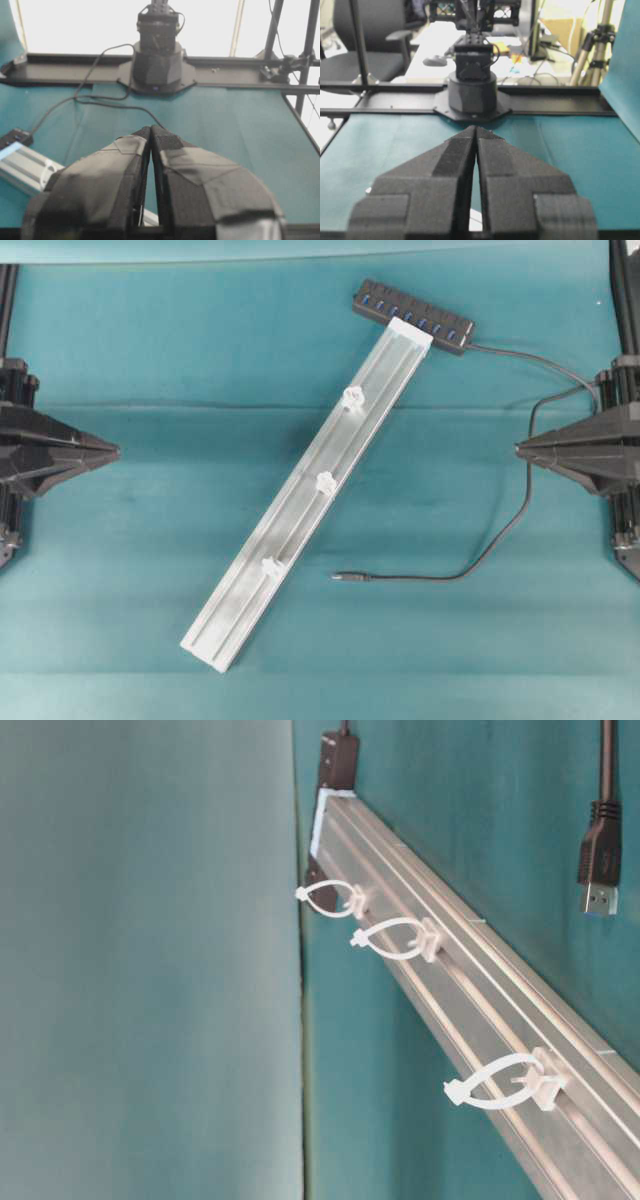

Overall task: Pass the USB cable through three rings with both arms.
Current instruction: 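Move the right gripper toward the USB plug lying right of the rail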

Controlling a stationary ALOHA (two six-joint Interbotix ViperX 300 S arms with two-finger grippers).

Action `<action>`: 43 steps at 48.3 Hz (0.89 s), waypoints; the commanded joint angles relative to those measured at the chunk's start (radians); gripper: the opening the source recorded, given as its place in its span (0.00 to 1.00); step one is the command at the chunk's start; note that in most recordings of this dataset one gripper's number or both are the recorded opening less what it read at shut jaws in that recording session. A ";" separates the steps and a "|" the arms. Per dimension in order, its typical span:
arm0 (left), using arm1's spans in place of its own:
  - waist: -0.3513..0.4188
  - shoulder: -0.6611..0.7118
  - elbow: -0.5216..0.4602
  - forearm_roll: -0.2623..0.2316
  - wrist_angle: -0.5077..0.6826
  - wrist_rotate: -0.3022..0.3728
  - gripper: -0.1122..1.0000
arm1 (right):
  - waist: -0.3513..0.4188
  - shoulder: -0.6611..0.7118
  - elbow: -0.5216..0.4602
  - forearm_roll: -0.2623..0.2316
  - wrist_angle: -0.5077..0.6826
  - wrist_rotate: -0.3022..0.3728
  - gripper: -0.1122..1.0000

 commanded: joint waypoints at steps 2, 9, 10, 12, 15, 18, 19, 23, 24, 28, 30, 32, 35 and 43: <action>-0.012 0.029 -0.057 0.015 0.015 -0.025 0.23 | 0.015 0.020 -0.067 0.055 0.017 0.028 0.18; -0.014 0.046 -0.089 0.017 0.074 -0.037 0.09 | -0.060 0.057 -0.143 0.204 0.173 0.067 0.10; -0.017 0.049 -0.095 0.017 0.081 -0.037 0.09 | -0.063 0.063 -0.153 0.210 0.196 0.072 0.10; -0.023 0.058 -0.107 0.018 0.091 -0.035 0.09 | -0.063 0.075 -0.175 0.212 0.247 0.077 0.10; -0.032 0.078 -0.132 0.018 0.106 -0.028 0.09 | -0.063 0.094 -0.202 0.212 0.321 0.084 0.10; -0.038 0.101 -0.156 0.018 0.120 -0.025 0.09 | -0.061 0.118 -0.230 0.212 0.400 0.091 0.10; -0.040 0.110 -0.164 0.020 0.124 -0.025 0.09 | -0.060 0.129 -0.239 0.212 0.420 0.091 0.10; -0.040 0.147 -0.196 0.020 0.140 -0.023 0.09 | -0.044 0.173 -0.276 0.213 0.502 0.098 0.10; -0.040 0.156 -0.206 0.020 0.140 -0.028 0.09 | -0.040 0.187 -0.287 0.213 0.522 0.101 0.10; -0.040 0.178 -0.247 0.020 0.138 -0.023 0.09 | -0.017 0.249 -0.325 0.216 0.620 0.118 0.10; -0.038 0.179 -0.264 0.020 0.141 -0.017 0.09 | -0.002 0.282 -0.347 0.218 0.681 0.126 0.10; -0.034 0.176 -0.272 0.020 0.143 -0.017 0.09 | 0.009 0.322 -0.371 0.218 0.738 0.133 0.10; -0.032 0.169 -0.276 0.020 0.144 -0.015 0.09 | 0.018 0.382 -0.410 0.218 0.824 0.141 0.10; -0.032 0.153 -0.276 0.020 0.193 -0.020 0.09 | 0.020 0.569 -0.535 0.198 1.006 0.140 0.10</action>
